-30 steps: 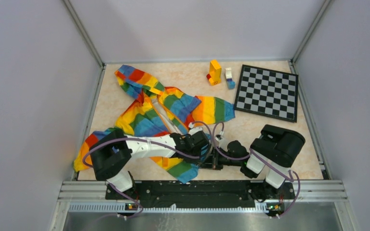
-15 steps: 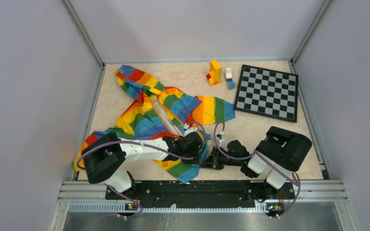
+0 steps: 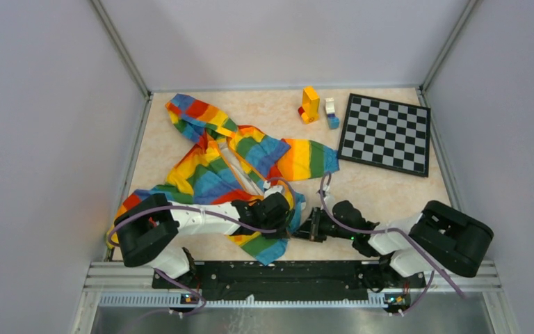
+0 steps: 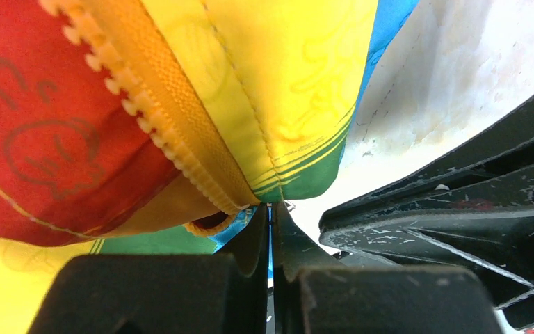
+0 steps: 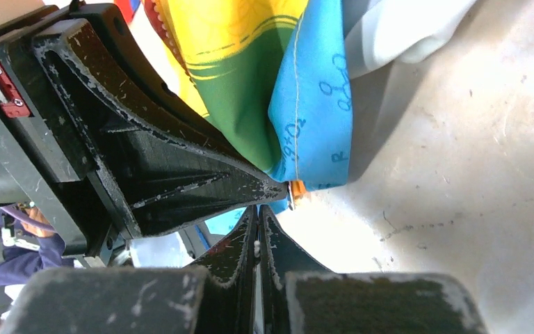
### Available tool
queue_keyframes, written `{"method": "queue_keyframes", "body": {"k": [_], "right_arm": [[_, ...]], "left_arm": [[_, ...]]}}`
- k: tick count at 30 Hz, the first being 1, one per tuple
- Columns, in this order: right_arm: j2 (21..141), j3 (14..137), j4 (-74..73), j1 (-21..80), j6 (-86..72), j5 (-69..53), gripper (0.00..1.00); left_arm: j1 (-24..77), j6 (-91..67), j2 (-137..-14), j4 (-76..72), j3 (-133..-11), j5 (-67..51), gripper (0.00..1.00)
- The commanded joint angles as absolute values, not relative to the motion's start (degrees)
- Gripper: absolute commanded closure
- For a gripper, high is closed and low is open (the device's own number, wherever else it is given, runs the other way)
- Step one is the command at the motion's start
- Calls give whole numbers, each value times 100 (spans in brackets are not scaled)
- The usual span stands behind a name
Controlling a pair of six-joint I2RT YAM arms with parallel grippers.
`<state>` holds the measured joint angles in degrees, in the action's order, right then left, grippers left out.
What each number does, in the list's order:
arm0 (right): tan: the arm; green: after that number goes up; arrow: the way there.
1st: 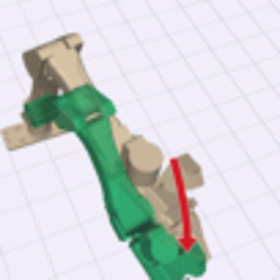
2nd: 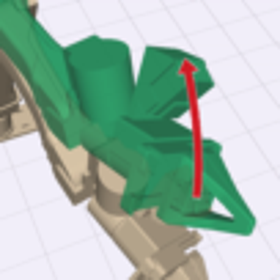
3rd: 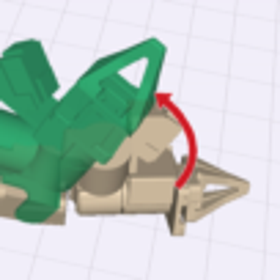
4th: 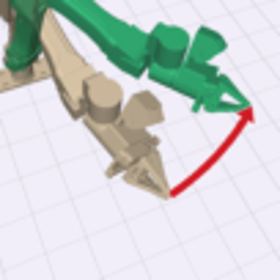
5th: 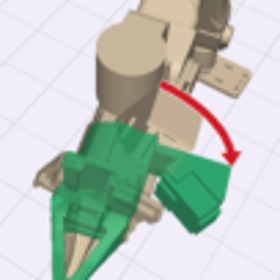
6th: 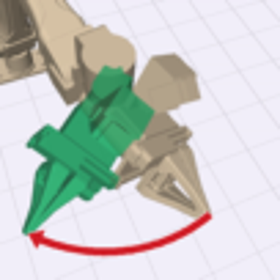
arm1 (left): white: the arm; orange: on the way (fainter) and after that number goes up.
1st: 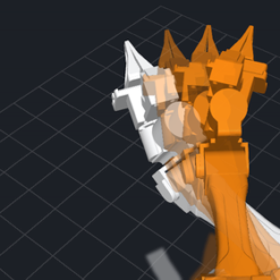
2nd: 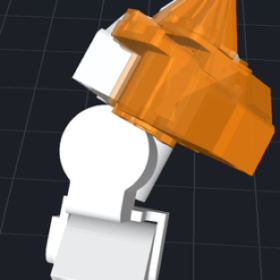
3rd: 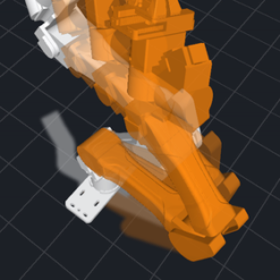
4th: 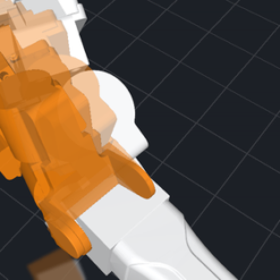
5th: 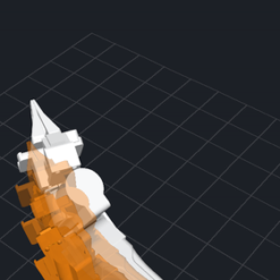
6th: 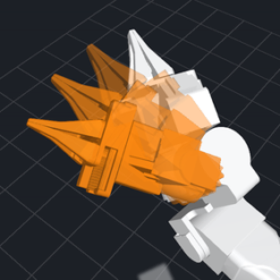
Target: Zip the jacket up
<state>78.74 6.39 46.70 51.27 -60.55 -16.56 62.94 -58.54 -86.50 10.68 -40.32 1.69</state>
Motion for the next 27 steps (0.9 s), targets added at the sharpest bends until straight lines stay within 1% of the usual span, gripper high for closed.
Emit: {"method": "queue_keyframes", "body": {"k": [1, 4, 5, 7, 10, 12, 15, 20, 23, 27], "right_arm": [[7502, 742, 4034, 5162, -5911, -1754, 100], [7357, 670, 3886, 5167, -5997, -1868, 100], [7282, 665, 3750, 5174, -5983, -1863, 98], [7108, 739, 3351, 5184, -5890, -1800, 90], [7028, 900, 3045, 5178, -5772, -1851, 85], [7029, 952, 2964, 5177, -5781, -1872, 80], [7115, 1184, 2595, 5182, -5593, -1939, 76], [7088, 1545, 1942, 5175, -5556, -2022, 70], [7189, 1838, 1523, 5169, -5585, -2198, 69], [7282, 2012, 1143, 5171, -5946, -2138, 69]], "left_arm": [[6275, -5752, -8789, 1455, -3755, 154, 100], [6275, -5774, -8787, 1462, -3746, 165, 100], [6278, -5774, -8757, 1460, -3738, 174, 100], [6275, -5745, -8686, 1471, -3763, 193, 100], [6267, -5678, -8569, 1497, -3923, 118, 99], [6267, -5610, -8456, 1469, -4038, 30, 95], [6260, -5544, -8240, 1537, -4146, 34, 81], [6232, -5575, -7756, 1594, -4030, -151, 64], [6223, -5671, -7435, 1700, -3945, -197, 58], [6219, -5864, -7060, 1816, -3725, -352, 54]]}}
